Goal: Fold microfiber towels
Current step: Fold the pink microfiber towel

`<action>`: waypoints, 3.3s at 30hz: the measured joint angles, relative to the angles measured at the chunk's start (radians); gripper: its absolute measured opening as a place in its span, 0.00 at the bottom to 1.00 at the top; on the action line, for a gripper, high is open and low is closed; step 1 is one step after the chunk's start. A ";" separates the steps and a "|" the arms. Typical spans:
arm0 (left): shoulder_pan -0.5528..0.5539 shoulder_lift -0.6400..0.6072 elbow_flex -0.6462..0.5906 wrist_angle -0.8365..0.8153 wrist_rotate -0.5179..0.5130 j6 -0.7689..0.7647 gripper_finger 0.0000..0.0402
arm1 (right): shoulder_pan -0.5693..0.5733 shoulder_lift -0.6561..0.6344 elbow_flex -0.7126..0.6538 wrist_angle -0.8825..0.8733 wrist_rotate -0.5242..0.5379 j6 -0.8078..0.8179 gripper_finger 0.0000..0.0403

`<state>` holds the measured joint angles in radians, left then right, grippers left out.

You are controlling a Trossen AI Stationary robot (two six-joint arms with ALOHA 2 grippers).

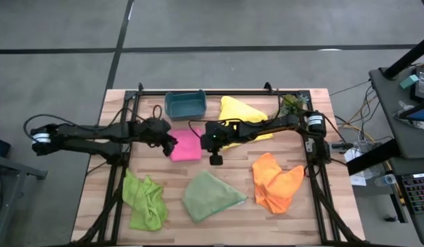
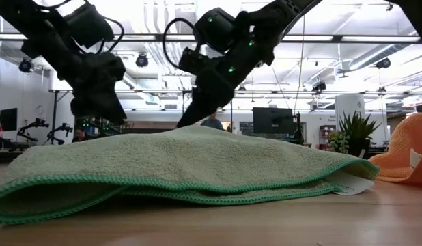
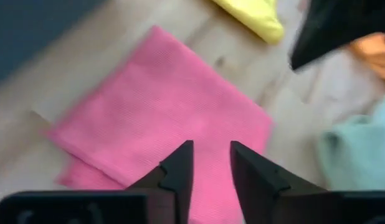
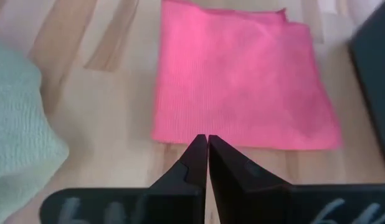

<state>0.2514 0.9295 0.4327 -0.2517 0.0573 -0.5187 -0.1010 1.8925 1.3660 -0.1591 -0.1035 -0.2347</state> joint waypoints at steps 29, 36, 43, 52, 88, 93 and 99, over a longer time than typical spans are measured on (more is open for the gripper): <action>0.012 0.203 -0.027 -0.007 -0.034 -0.410 0.58 | -0.077 -0.010 -0.049 0.087 -0.053 0.584 0.52; 0.012 0.283 -0.024 0.047 -0.033 -0.394 0.58 | -0.079 -0.009 -0.059 0.091 -0.052 0.597 0.63; 0.012 0.340 -0.024 0.148 -0.045 -0.385 0.57 | -0.079 -0.009 -0.063 0.093 -0.052 0.601 0.67; 0.012 0.445 -0.022 0.275 -0.092 -0.336 0.53 | -0.081 -0.009 -0.063 0.097 -0.052 0.591 0.67; 0.129 0.259 0.026 0.124 -0.096 0.162 0.45 | -0.133 -0.009 -0.046 0.088 -0.053 0.447 0.64; 0.127 0.214 0.027 0.093 -0.087 0.162 0.50 | -0.157 -0.009 -0.046 0.089 -0.053 0.456 0.56; 0.065 0.156 0.027 0.087 -0.039 0.162 0.47 | -0.175 0.010 -0.043 0.097 -0.051 0.452 0.40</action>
<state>0.3166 1.0851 0.4599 -0.1650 0.0186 -0.3569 -0.2759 1.9022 1.3234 -0.0621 -0.1543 0.2176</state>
